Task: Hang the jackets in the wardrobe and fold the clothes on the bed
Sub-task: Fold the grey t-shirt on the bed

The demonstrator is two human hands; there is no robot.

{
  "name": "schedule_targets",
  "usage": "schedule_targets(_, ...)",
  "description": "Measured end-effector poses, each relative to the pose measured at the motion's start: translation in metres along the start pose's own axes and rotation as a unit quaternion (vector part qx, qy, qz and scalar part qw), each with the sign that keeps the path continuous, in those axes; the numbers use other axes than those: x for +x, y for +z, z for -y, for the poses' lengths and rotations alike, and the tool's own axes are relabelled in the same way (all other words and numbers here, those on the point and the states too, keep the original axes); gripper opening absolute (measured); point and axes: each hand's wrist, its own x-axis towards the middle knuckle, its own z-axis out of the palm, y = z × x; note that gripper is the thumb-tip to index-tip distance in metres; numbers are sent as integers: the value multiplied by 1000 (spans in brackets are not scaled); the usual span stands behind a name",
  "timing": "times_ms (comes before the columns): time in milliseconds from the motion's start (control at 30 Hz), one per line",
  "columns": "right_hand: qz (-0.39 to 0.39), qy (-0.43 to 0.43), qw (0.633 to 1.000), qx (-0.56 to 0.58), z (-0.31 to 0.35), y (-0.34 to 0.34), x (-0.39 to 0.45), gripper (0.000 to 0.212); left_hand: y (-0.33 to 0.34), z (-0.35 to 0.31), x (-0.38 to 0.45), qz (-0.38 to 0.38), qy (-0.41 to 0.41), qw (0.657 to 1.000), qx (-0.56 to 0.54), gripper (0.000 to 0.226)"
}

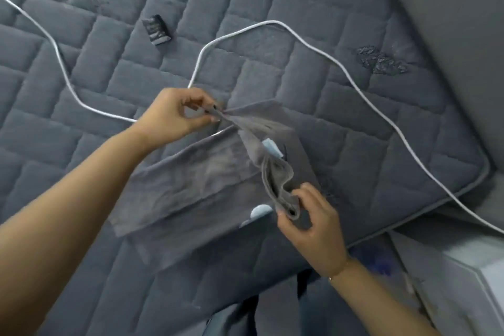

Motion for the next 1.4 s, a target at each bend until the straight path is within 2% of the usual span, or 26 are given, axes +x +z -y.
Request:
schedule_targets(233, 189, -49, 980, -41, 58, 181, -69, 13, -56, 163, -154, -112, -46, 988, 98, 31)
schedule_targets(400, 283, -56, 954, -88, 65, 266, -92, 10, -40, 246, -210, -180, -136, 972, 68, 30)
schedule_targets(567, 358, -51, 923, -133, 52, 308, -101, 6, -26, 281, -228, -224, -186, 957, 16, 36)
schedule_targets(700, 463, -19, 864, -195, 42, 317, -97, 35, -15, 279, -232, -230, -242, 942, -46, 40)
schedule_targets(800, 519, 5, 845, -128, 46, 300, -89, 38, -2, 261, -240, -272, -293, 912, -90, 50)
schedule_targets(867, 506, 13, 858, -89, 49, 276, -75, 32, 12, 243, -253, -339, -330, 872, -127, 44)
schedule_targets(967, 444, -19, 888, -119, 44, 240, -30, 27, 48, 206, -279, -430, -383, 792, -203, 21)
schedule_targets(1067, 394, -70, 902, -163, 39, 221, 25, 24, 96, 172, -299, -455, -472, 698, -288, 7)
schedule_targets(1100, 385, -95, 900, -179, 37, 220, 44, 23, 113, 163, -303, -448, -506, 660, -327, 11)
schedule_targets(1200, 374, -171, 884, -221, 31, 226, 98, 20, 156, 136, -300, -404, -580, 519, -481, 25)
schedule_targets(1267, 384, -185, 865, -263, 26, 236, 131, 22, 180, 118, -285, -371, -588, 428, -577, 28)
schedule_targets(1333, 418, -179, 822, -341, 20, 244, 158, 36, 201, 105, -262, -360, -545, 372, -660, 33)
schedule_targets(1400, 478, -154, 788, -356, 17, 251, 180, 46, 215, 95, -235, -389, -465, 319, -729, 45)
